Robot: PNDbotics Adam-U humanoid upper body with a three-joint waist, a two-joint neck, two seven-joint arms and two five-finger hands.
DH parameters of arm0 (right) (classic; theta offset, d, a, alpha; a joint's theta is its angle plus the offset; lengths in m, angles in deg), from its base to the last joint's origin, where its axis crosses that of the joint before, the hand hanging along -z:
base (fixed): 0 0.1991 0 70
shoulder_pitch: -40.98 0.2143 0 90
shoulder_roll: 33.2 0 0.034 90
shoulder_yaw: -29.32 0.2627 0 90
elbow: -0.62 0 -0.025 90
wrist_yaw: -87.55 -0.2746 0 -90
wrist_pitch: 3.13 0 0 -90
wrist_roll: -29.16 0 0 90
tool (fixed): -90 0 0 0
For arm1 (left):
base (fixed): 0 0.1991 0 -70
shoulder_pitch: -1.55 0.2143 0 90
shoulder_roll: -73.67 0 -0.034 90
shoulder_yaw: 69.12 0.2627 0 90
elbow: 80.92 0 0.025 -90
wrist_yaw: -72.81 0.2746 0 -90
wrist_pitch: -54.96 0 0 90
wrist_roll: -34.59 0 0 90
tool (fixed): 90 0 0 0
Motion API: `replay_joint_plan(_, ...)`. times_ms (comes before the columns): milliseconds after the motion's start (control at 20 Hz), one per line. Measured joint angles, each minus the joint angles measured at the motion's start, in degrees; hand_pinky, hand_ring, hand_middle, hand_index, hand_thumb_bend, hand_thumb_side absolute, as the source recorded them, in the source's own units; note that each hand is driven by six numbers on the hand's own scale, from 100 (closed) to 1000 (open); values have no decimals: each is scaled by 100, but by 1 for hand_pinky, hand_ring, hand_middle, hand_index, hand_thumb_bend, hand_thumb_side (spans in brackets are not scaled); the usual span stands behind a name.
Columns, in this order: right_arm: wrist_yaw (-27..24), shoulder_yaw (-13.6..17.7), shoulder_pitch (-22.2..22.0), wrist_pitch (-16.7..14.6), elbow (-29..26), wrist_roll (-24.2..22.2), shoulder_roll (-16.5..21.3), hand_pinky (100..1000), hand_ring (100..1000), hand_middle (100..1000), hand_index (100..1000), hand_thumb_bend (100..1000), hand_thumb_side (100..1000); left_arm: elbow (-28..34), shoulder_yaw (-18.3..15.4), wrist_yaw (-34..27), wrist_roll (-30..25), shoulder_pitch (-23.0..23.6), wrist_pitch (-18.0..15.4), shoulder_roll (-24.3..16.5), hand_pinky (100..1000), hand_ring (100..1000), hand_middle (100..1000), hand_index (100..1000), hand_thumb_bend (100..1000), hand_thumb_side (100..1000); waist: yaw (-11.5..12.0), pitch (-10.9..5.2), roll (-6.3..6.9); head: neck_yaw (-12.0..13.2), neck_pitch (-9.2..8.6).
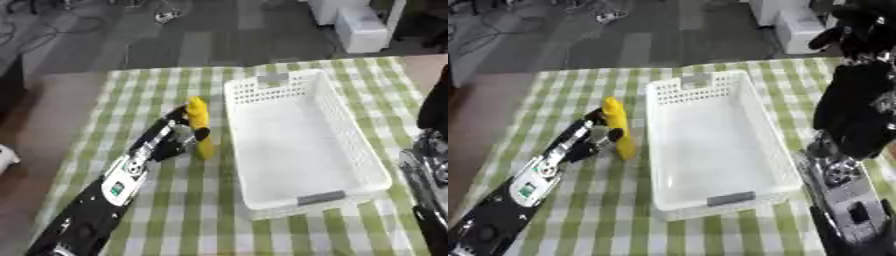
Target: Pick up objects on the table and place them in the box.
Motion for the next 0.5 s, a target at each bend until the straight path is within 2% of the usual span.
replay_joint_plan(500,-57,-2,63,29,0,-29,-45,384,615,635,730,100,917,-63,-40,157,7,-1,-81,-14,1000,829,976,1000,632,953,-91,12,1,0,0)
